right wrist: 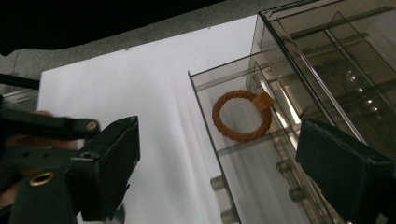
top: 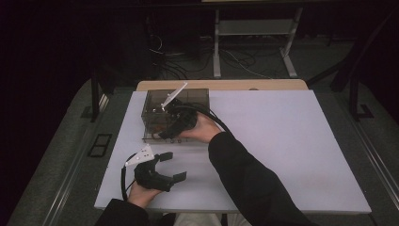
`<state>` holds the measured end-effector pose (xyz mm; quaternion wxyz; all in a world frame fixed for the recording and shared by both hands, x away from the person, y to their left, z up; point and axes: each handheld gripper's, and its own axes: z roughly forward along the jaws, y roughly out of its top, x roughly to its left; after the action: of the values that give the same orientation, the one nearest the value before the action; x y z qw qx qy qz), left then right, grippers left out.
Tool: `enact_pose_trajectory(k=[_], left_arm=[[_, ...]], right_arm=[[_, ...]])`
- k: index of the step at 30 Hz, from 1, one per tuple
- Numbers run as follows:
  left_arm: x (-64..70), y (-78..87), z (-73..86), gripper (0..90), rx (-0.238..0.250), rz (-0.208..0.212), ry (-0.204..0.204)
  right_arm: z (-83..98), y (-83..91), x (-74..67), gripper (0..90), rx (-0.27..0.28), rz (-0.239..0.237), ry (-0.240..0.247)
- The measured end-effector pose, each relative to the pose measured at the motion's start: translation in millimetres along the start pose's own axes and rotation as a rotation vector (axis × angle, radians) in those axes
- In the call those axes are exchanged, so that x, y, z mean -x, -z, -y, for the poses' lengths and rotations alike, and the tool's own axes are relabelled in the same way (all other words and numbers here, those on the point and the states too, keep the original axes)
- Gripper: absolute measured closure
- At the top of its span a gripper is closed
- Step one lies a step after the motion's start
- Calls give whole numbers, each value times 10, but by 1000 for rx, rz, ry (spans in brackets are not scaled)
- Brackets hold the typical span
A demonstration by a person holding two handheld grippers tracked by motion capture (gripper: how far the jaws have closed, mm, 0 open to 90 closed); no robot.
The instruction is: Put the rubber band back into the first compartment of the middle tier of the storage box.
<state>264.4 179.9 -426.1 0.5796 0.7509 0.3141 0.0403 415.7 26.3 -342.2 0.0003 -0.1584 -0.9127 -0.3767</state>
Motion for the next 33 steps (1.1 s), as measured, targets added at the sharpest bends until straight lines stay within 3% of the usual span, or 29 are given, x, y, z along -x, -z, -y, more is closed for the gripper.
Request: enact_pose_trajectory(k=[4,7,18,33], left_arm=[[-4,-3,-1,0,-3,-1,-2],[-4,-8,-1,0,-1,-1,-2],[-9,-13,0,0,-2,-4,-7],[-2,-18,3,0,-10,-4,-7]], right_arm=[[52,118,-18,106,9,-2,-5],[89,200,-40,13,20,13,-13],[239,454,-72,13,42,38,-26],[592,728,-44,13,52,80,-72]])
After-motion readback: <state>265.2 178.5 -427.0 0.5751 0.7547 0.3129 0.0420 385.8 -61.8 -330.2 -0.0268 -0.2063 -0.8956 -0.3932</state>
